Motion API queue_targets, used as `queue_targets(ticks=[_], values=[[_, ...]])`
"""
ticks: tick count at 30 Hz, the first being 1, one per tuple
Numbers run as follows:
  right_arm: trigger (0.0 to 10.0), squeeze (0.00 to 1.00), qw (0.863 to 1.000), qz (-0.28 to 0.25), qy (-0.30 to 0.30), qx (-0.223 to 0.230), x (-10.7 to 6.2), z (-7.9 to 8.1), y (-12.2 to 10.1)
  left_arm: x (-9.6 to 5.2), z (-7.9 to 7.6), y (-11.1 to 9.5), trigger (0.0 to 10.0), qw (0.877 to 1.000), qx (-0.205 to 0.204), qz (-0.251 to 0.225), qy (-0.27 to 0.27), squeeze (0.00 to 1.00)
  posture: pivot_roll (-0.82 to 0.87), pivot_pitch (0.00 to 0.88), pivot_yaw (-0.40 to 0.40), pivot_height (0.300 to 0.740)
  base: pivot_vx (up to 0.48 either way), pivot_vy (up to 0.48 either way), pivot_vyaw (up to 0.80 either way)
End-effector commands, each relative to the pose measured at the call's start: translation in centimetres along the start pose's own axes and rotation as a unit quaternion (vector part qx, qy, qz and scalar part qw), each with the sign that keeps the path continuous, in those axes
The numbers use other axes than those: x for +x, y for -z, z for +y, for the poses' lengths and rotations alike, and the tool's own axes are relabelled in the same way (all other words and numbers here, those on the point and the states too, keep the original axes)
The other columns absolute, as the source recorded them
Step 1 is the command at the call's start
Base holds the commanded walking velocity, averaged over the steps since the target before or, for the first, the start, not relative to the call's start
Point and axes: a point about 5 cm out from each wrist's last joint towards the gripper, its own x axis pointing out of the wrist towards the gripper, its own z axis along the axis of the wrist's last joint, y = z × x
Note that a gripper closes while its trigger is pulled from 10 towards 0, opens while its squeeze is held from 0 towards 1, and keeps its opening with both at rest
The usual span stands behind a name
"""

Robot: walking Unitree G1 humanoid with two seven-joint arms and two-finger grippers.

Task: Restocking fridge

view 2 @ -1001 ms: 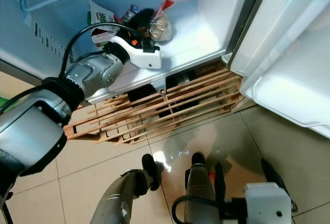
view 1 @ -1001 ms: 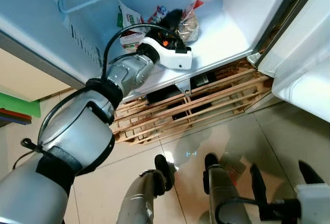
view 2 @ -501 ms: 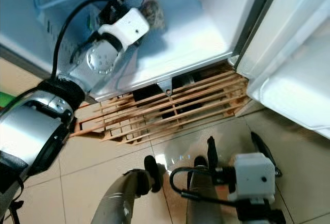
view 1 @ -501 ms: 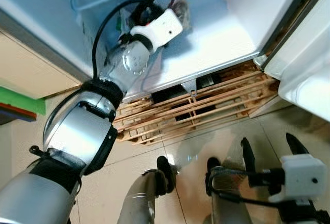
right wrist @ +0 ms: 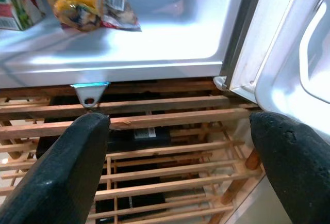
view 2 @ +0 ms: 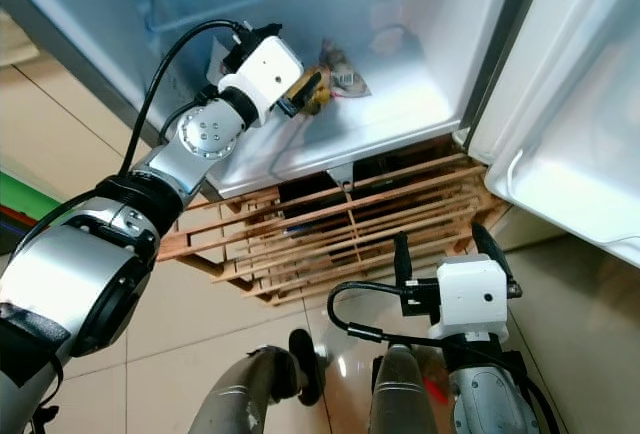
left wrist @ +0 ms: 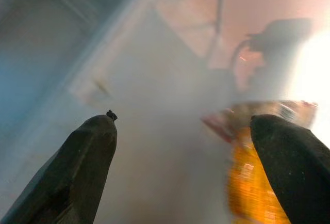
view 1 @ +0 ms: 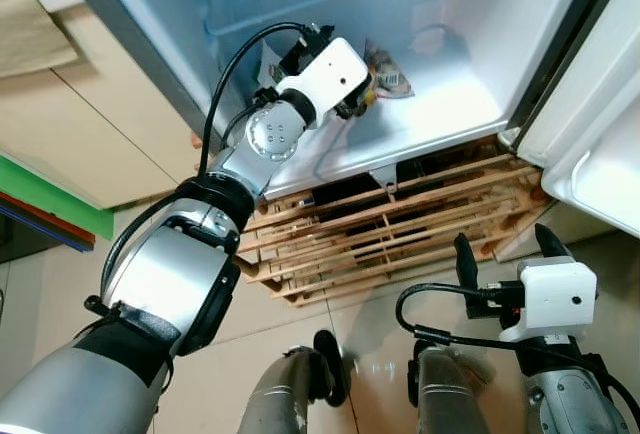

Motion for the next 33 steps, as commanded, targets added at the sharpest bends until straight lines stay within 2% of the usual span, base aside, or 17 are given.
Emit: queue_targets(ticks=[1, 6, 7, 8, 9, 10, 11, 12, 13, 15, 17, 19, 23, 24, 25, 28, 33], values=[[10.0, 0.0, 1.0, 0.002, 0.0, 0.005, -0.1, 0.2, 0.2, 0.1, 1.0, -0.5, 10.0, 0.999, 0.03, -0.013, -0.008, 1.0, -0.26, 0.15, 0.199, 0.74, 0.0, 0.0, 0.0], [10.0, 0.0, 1.0, -0.001, -0.001, 0.005, 0.0, 0.3, 0.1, 0.1, 1.4, -0.5, 10.0, 1.0, 0.003, -0.013, -0.005, 1.0, -0.26, 0.145, 0.199, 0.74, 0.0, 0.0, 0.0], [10.0, 0.0, 1.0, -0.003, -0.001, 0.005, 0.1, 0.3, 0.1, -0.1, 1.4, 0.0, 10.0, 0.999, -0.049, -0.002, 0.006, 0.99, -0.25, 0.138, 0.199, 0.74, 0.0, 0.0, 0.0], [10.0, 0.0, 1.0, -0.003, -0.003, 0.008, 0.2, 0.3, 0.3, -0.8, 0.4, 0.9, 10.0, 0.993, -0.115, 0.001, 0.035, 0.0, -0.23, 0.126, 0.198, 0.74, 0.0, 0.0, 0.0], [10.0, 0.0, 1.0, -0.003, -0.003, 0.008, 0.2, 0.3, 0.3, -0.8, 0.4, 0.9, 10.0, 0.993, -0.115, 0.001, 0.035, 0.0, -0.23, 0.126, 0.198, 0.74, 0.0, 0.0, 0.0], [10.0, 0.0, 1.0, -0.003, -0.004, 0.011, 0.4, 0.3, 0.4, -1.3, -0.4, 1.4, 10.0, 0.986, -0.158, 0.0, 0.054, 0.0, -0.23, 0.123, 0.196, 0.74, 0.0, 0.0, 0.0], [10.0, 0.0, 1.0, -0.003, -0.004, 0.011, 0.4, 0.3, 0.4, -1.3, -0.4, 1.4, 10.0, 0.986, -0.158, 0.0, 0.054, 0.0, -0.23, 0.123, 0.196, 0.74, 0.0, 0.0, 0.0], [10.0, 0.0, 1.0, -0.004, -0.008, 0.013, 0.6, 0.4, 0.5, -2.4, -1.6, 1.7, 10.0, 0.976, -0.202, -0.012, 0.08, 0.0, -0.22, 0.12, 0.189, 0.74, 0.0, 0.0, 0.0], [10.0, 0.0, 1.0, -0.004, -0.008, 0.013, 0.6, 0.4, 0.5, -2.4, -1.6, 1.7, 10.0, 0.976, -0.202, -0.012, 0.08, 0.0, -0.22, 0.12, 0.189, 0.74, 0.0, 0.0, 0.0], [10.0, 0.0, 1.0, -0.011, -0.017, 0.013, 1.4, 0.6, 0.5, -4.8, -3.3, 1.5, 10.0, 0.959, -0.26, -0.031, 0.107, 0.0, -0.19, 0.097, 0.175, 0.74, 0.0, 0.0, 0.0], [10.0, 0.0, 1.0, -0.017, -0.016, 0.018, 2.5, 0.1, 0.6, -7.9, -3.5, 1.3, 10.0, 0.949, -0.307, -0.031, 0.066, 0.0, -0.16, 0.073, 0.153, 0.74, 0.0, 0.0, 0.0], [10.0, 0.0, 1.0, -0.018, -0.014, 0.021, 3.0, -0.2, 0.7, -8.7, -3.4, 1.2, 10.0, 0.944, -0.325, -0.029, 0.05, 0.0, -0.16, 0.071, 0.148, 0.74, 0.0, 0.0, 0.0], [10.0, 0.0, 0.999, 0.0, -0.004, 0.041, 3.8, -1.3, 1.6, -14.1, -3.2, 1.6, 10.0, 0.925, -0.373, 0.014, -0.066, 0.0, -0.11, 0.057, 0.091, 0.74, 0.0, 0.0, 0.0], [10.0, 0.0, 0.999, 0.0, -0.004, 0.041, 3.8, -1.3, 1.6, -14.1, -3.2, 1.6, 10.0, 0.925, -0.373, 0.014, -0.066, 0.0, -0.11, 0.057, 0.091, 0.74, 0.0, 0.0, 0.0], [10.0, 0.0, 0.999, 0.005, -0.011, 0.048, 4.3, -1.2, 2.0, -15.4, -3.1, 1.7, 10.0, 0.914, -0.394, 0.031, -0.091, 0.0, -0.08, 0.045, 0.059, 0.74, 0.0, 0.0, 0.0], [10.0, 0.0, 0.998, 0.007, -0.016, 0.054, 4.7, -0.9, 2.1, -15.7, -3.0, 1.6, 10.0, 0.912, -0.397, 0.039, -0.101, 0.0, -0.08, 0.038, 0.053, 0.74, 0.0, 0.0, 0.0], [10.0, 0.0, 0.998, 0.013, -0.027, 0.061, 6.0, -0.4, 2.6, -14.9, -2.6, 0.3, 10.0, 0.913, -0.396, 0.031, -0.094, 0.0, -0.08, 0.009, 0.057, 0.74, 0.0, -0.379, 0.0]])
